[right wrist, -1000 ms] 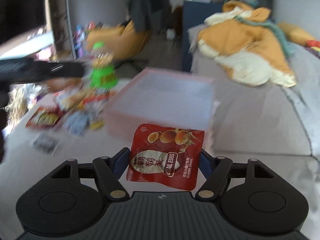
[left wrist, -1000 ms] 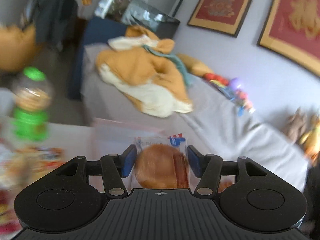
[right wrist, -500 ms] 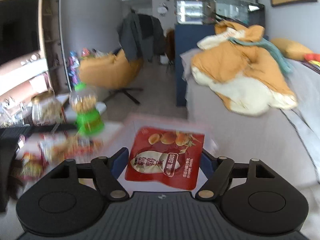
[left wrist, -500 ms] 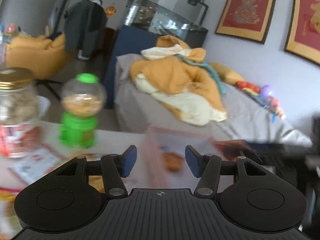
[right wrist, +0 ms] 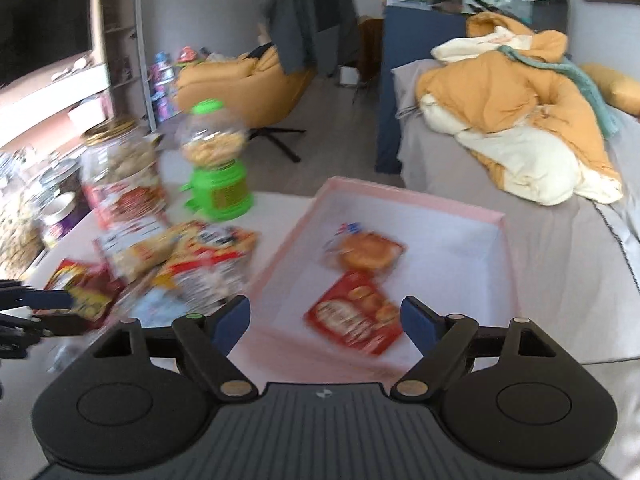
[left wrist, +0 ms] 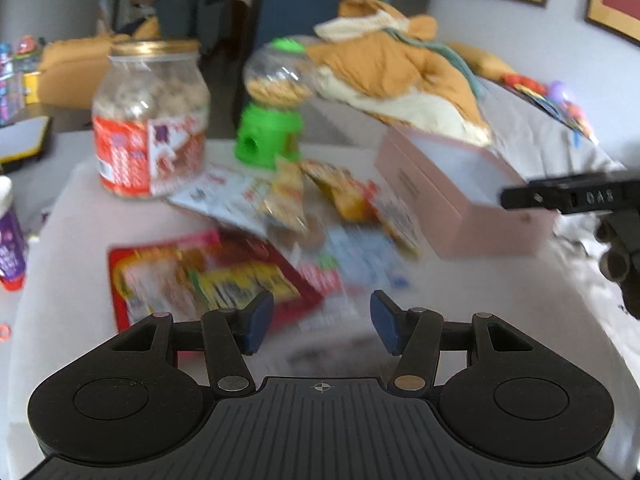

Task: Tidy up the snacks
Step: 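Grasp the clear wrapped snack bar with the left gripper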

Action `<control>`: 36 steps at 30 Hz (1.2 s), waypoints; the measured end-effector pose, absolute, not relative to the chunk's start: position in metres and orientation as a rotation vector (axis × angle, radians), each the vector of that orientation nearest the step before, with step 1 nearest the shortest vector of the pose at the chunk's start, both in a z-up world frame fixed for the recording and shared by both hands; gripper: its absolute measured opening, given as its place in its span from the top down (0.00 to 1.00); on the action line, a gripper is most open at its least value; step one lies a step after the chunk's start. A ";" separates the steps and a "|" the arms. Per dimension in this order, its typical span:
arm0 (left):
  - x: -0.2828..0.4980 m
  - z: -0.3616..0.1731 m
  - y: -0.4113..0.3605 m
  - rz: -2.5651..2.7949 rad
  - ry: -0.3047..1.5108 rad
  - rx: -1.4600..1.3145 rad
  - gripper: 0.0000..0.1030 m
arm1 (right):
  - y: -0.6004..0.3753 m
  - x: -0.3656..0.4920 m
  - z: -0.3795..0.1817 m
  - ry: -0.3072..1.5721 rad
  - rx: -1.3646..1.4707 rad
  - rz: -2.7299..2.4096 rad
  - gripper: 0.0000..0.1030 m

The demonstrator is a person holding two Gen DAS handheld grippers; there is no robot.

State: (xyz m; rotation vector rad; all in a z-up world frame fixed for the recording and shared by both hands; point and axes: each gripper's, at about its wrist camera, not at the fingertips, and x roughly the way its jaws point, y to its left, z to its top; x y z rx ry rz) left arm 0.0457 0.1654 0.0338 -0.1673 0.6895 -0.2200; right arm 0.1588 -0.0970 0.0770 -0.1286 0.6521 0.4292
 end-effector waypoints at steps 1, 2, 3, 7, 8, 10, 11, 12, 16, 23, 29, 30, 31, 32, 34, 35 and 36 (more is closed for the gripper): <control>0.043 0.030 0.163 -0.238 0.703 -0.164 0.42 | -0.089 0.152 0.077 0.657 -0.142 0.447 0.19; 0.040 0.027 0.160 -0.256 0.718 -0.158 0.42 | -0.081 0.146 0.078 0.662 -0.155 0.471 0.19; 0.036 0.025 0.157 -0.265 0.727 -0.151 0.42 | -0.074 0.142 0.077 0.667 -0.164 0.495 0.19; 0.018 0.025 0.143 -0.296 0.733 -0.080 0.42 | -0.041 0.131 0.069 0.711 -0.180 0.591 0.19; 0.014 0.025 0.140 -0.308 0.741 -0.067 0.42 | -0.033 0.131 0.066 0.720 -0.189 0.599 0.19; 0.007 0.027 0.137 -0.343 0.756 -0.048 0.42 | -0.018 0.132 0.057 0.742 -0.203 0.606 0.19; 0.003 0.028 0.136 -0.364 0.761 -0.043 0.42 | -0.012 0.132 0.052 0.755 -0.204 0.607 0.19; 0.002 0.028 0.135 -0.379 0.762 -0.044 0.42 | -0.007 0.133 0.047 0.769 -0.203 0.608 0.19; 0.001 0.037 0.149 -0.338 0.703 -0.082 0.42 | -0.001 0.130 0.033 0.797 -0.188 0.614 0.19; 0.053 0.048 0.160 -0.250 0.640 -0.236 0.43 | -0.026 0.116 0.022 0.771 -0.199 0.548 0.19; 0.129 0.029 0.144 -0.094 0.755 -0.142 0.46 | -0.050 0.102 0.005 0.787 -0.166 0.512 0.19; 0.138 0.024 0.146 -0.081 0.770 -0.145 0.42 | -0.052 0.099 0.005 0.780 -0.175 0.509 0.19; 0.142 0.021 0.147 -0.090 0.752 -0.160 0.42 | -0.054 0.095 0.005 0.771 -0.181 0.510 0.19; 0.145 0.020 0.149 -0.099 0.750 -0.177 0.43 | -0.056 0.091 0.005 0.766 -0.184 0.512 0.19; 0.146 0.019 0.155 -0.124 0.762 -0.234 0.58 | -0.058 0.086 0.006 0.772 -0.177 0.538 0.19; 0.143 0.019 0.157 -0.138 0.768 -0.253 0.60 | -0.058 0.084 0.007 0.779 -0.168 0.553 0.19; 0.137 0.020 0.158 -0.154 0.781 -0.262 0.60 | -0.057 0.082 0.008 0.788 -0.153 0.576 0.19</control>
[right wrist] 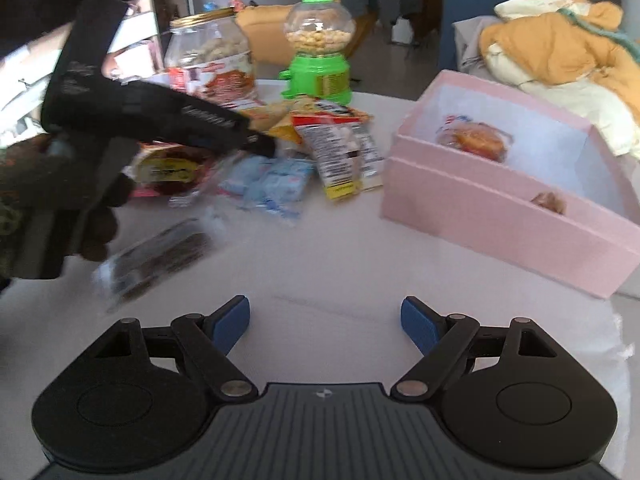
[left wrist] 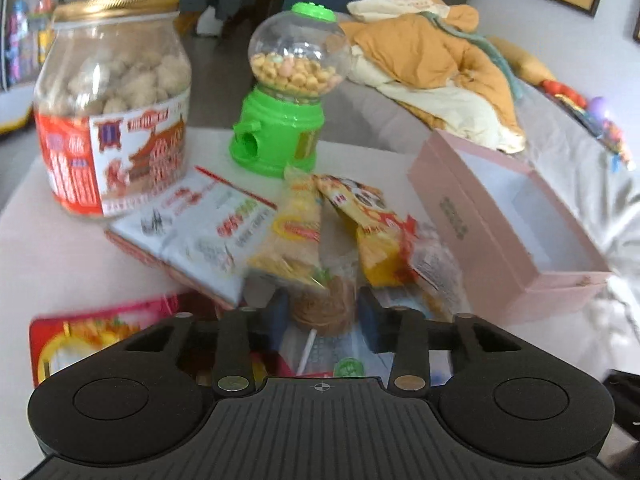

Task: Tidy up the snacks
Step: 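Grasp the clear wrapped snack bar with the left gripper, then grasp the brown wrapped strip with the right gripper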

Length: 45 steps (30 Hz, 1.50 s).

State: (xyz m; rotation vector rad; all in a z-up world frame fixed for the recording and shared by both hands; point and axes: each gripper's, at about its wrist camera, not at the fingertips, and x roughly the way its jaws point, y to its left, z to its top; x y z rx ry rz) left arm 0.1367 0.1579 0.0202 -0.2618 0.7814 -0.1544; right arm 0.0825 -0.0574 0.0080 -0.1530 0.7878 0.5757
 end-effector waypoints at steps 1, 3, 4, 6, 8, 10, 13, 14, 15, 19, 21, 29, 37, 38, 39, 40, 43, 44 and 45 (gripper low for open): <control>0.129 0.021 0.159 -0.165 0.784 -0.253 0.61 | -0.056 0.081 0.010 0.796 -0.138 0.600 0.19; 0.107 0.023 0.159 -0.173 0.775 -0.211 0.65 | -0.049 0.077 0.012 0.801 -0.127 0.636 0.19; 0.092 0.024 0.160 -0.161 0.774 -0.188 0.85 | -0.045 0.075 0.013 0.797 -0.129 0.646 0.19; 0.072 0.025 0.168 -0.144 0.764 -0.189 0.84 | -0.034 0.072 0.014 0.792 -0.137 0.666 0.19; 0.054 0.026 0.183 -0.125 0.754 -0.236 0.84 | -0.020 0.070 0.014 0.802 -0.146 0.697 0.19; 0.040 0.026 0.196 -0.107 0.754 -0.275 0.84 | -0.001 0.068 0.014 0.818 -0.162 0.734 0.19; 0.026 0.026 0.201 -0.096 0.762 -0.276 0.83 | 0.033 0.057 0.011 0.791 -0.229 0.763 0.18; 0.024 0.027 0.202 -0.093 0.762 -0.275 0.82 | 0.042 0.054 0.010 0.775 -0.252 0.764 0.18; 0.021 0.028 0.203 -0.087 0.762 -0.271 0.81 | 0.051 0.052 0.009 0.761 -0.276 0.759 0.17; 0.010 0.025 0.206 -0.067 0.759 -0.241 0.72 | 0.045 0.051 0.008 0.741 -0.337 0.728 0.14; 0.011 0.021 0.207 -0.084 0.738 -0.257 0.71 | 0.029 0.058 0.006 0.741 -0.332 0.663 0.13; 0.024 0.016 0.195 -0.145 0.724 -0.226 0.70 | -0.006 0.077 0.000 0.847 -0.214 0.599 0.00; 0.008 0.014 0.185 -0.134 0.703 -0.171 0.70 | -0.004 0.080 0.013 0.858 -0.150 0.626 0.16; 0.008 0.014 0.185 -0.131 0.705 -0.171 0.70 | -0.005 0.084 0.017 0.851 -0.098 0.621 0.16; 0.009 0.014 0.185 -0.128 0.709 -0.172 0.70 | -0.004 0.090 0.021 0.844 -0.058 0.612 0.16; 0.009 0.014 0.184 -0.126 0.709 -0.172 0.70 | 0.001 0.096 0.023 0.838 -0.043 0.602 0.20; 0.008 0.014 0.185 -0.122 0.706 -0.176 0.70 | 0.024 0.112 0.020 0.834 -0.071 0.601 0.34; 0.008 0.014 0.185 -0.120 0.706 -0.181 0.70 | 0.032 0.118 0.017 0.847 -0.095 0.599 0.37; 0.008 0.014 0.185 -0.117 0.708 -0.188 0.70 | 0.039 0.119 0.014 0.849 -0.131 0.585 0.43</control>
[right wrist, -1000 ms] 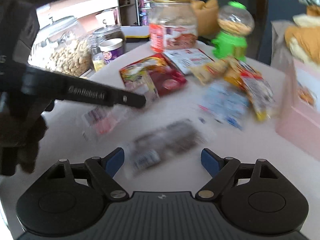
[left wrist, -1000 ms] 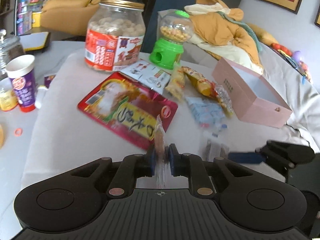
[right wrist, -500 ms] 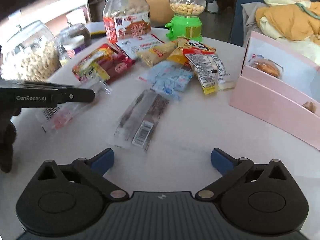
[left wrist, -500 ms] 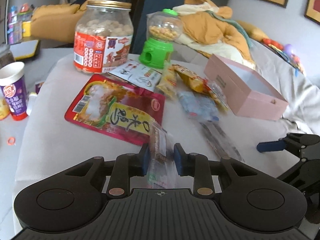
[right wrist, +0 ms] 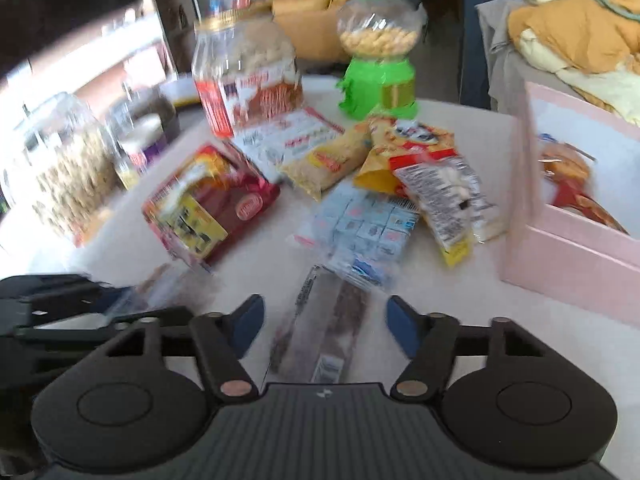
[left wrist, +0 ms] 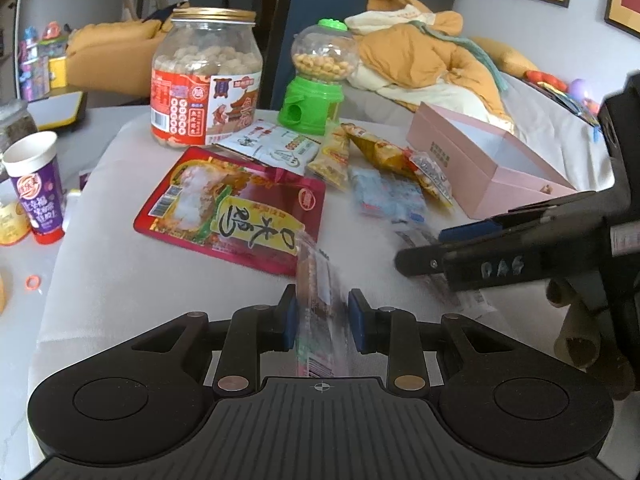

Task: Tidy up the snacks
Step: 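Grasp the brown wrapped strip with the right gripper, then lower both held bars into the pink box and open both grippers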

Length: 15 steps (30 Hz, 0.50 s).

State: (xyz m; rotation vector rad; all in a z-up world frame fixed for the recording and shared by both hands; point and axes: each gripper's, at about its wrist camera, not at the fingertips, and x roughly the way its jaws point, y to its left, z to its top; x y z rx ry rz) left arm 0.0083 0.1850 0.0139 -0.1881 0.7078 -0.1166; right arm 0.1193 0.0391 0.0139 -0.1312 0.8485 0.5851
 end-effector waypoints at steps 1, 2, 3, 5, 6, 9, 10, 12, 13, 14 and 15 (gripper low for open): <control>0.009 0.014 0.185 -0.112 0.711 -0.198 0.70 | 0.045 0.116 0.014 0.821 -0.188 0.567 0.50; 0.009 0.014 0.186 -0.107 0.713 -0.205 0.70 | 0.046 0.112 0.014 0.808 -0.229 0.572 0.54; 0.010 0.015 0.185 -0.104 0.716 -0.207 0.70 | 0.043 0.109 0.014 0.806 -0.235 0.588 0.60; 0.012 0.015 0.185 -0.099 0.722 -0.205 0.70 | 0.028 0.105 0.015 0.825 -0.218 0.610 0.61; 0.012 0.016 0.184 -0.095 0.725 -0.203 0.70 | 0.019 0.104 0.016 0.830 -0.210 0.601 0.61; 0.013 0.016 0.183 -0.075 0.727 -0.216 0.72 | -0.014 0.096 0.015 0.827 -0.201 0.544 0.63; 0.012 0.017 0.181 -0.060 0.725 -0.222 0.84 | -0.027 0.093 0.015 0.828 -0.195 0.522 0.64; 0.008 0.018 0.174 -0.087 0.723 -0.237 0.86 | -0.051 0.088 0.015 0.840 -0.168 0.491 0.65; 0.004 0.021 0.165 -0.130 0.716 -0.246 0.86 | -0.062 0.086 0.017 0.843 -0.149 0.475 0.65; 0.001 0.024 0.155 -0.167 0.705 -0.243 0.86 | -0.073 0.083 0.017 0.840 -0.134 0.459 0.65; -0.003 0.028 0.140 -0.207 0.694 -0.223 0.86 | -0.084 0.081 0.018 0.832 -0.117 0.439 0.65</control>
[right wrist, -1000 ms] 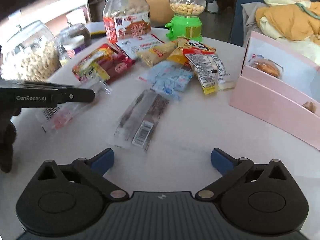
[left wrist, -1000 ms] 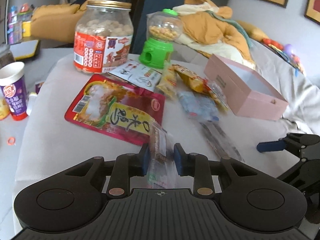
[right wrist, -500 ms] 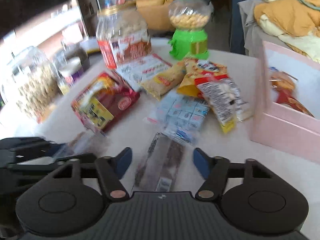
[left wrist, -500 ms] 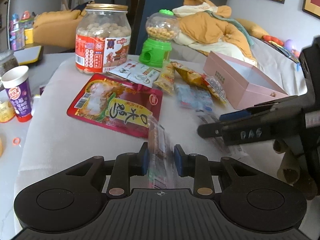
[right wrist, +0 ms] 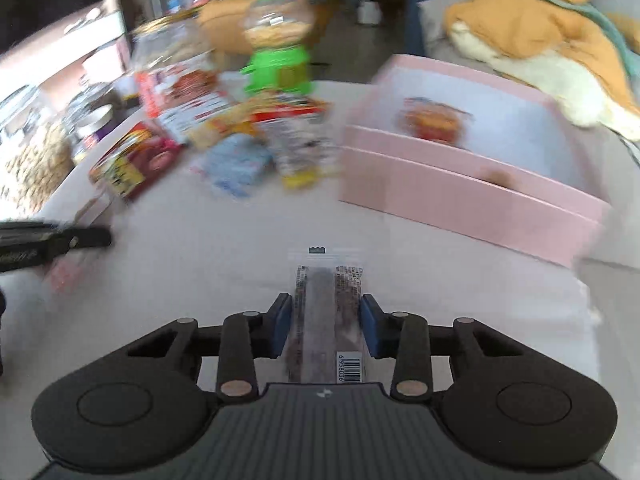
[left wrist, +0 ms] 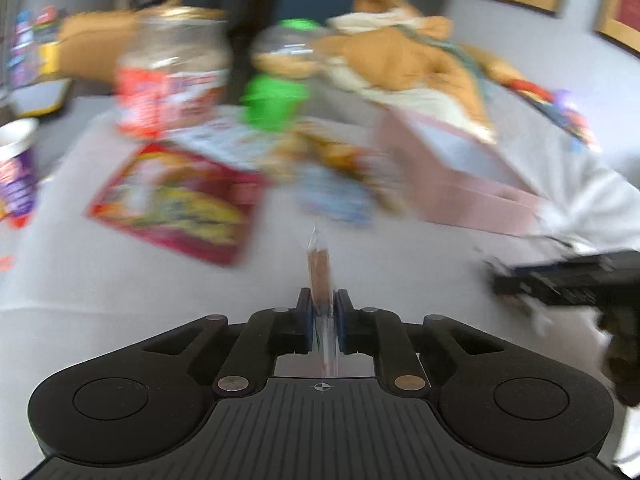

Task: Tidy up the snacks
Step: 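Lower both held bars into the pink box and open both grippers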

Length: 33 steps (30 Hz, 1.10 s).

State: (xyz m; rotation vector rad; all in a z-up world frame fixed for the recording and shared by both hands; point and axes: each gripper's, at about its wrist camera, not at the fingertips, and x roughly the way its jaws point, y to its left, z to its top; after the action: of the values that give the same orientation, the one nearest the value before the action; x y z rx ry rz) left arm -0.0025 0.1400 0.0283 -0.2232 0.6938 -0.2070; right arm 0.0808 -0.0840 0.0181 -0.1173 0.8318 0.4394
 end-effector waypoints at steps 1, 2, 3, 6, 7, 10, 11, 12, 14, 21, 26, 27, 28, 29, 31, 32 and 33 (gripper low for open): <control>-0.005 0.033 0.128 -0.236 0.684 -0.204 0.86 | -0.097 0.078 0.021 0.819 -0.097 0.419 0.65; -0.007 0.039 0.114 -0.270 0.671 -0.187 0.86 | -0.108 0.076 0.022 0.808 -0.078 0.406 0.65; -0.007 0.046 0.103 -0.301 0.657 -0.179 0.86 | -0.120 0.073 0.025 0.794 -0.053 0.393 0.65; 0.001 0.072 0.074 -0.359 0.599 -0.182 0.86 | -0.147 0.068 0.031 0.755 -0.003 0.377 0.65; 0.010 0.084 0.065 -0.375 0.570 -0.188 0.86 | -0.156 0.066 0.034 0.737 0.009 0.376 0.65; 0.045 0.114 0.038 -0.388 0.467 -0.225 0.85 | -0.176 0.060 0.040 0.684 0.029 0.387 0.65; 0.063 0.121 0.029 -0.388 0.426 -0.249 0.85 | -0.181 0.060 0.041 0.671 0.034 0.390 0.65; 0.082 0.123 0.022 -0.389 0.400 -0.269 0.85 | -0.185 0.061 0.041 0.660 0.038 0.390 0.65; 0.129 0.115 0.009 -0.377 0.412 -0.340 0.84 | -0.188 0.063 0.038 0.646 0.039 0.380 0.65; 0.179 0.078 0.026 -0.217 0.501 -0.478 0.82 | -0.204 0.065 0.025 0.655 0.037 0.337 0.65; 0.129 0.070 0.056 -0.258 0.511 -0.341 0.81 | -0.224 0.082 0.046 0.630 0.101 0.337 0.65; 0.120 0.069 0.060 -0.254 0.514 -0.327 0.81 | -0.225 0.086 0.055 0.610 0.107 0.342 0.65; 0.112 0.067 0.064 -0.250 0.519 -0.322 0.81 | -0.225 0.093 0.066 0.584 0.118 0.344 0.65; 0.105 0.064 0.068 -0.249 0.529 -0.323 0.81 | -0.224 0.103 0.080 0.554 0.133 0.342 0.65; 0.100 0.058 0.075 -0.230 0.572 -0.324 0.81 | -0.223 0.124 0.102 0.490 0.181 0.346 0.60; 0.100 0.054 0.078 -0.211 0.607 -0.325 0.81 | -0.221 0.138 0.111 0.460 0.213 0.354 0.56; 0.103 0.049 0.083 -0.185 0.658 -0.332 0.81 | -0.219 0.153 0.117 0.433 0.242 0.360 0.46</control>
State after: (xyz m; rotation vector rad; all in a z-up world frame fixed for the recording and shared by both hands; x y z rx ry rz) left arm 0.1026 0.0826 0.0490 -0.3324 0.6582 -0.1853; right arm 0.1528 -0.2193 0.1168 0.2422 0.4333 0.3599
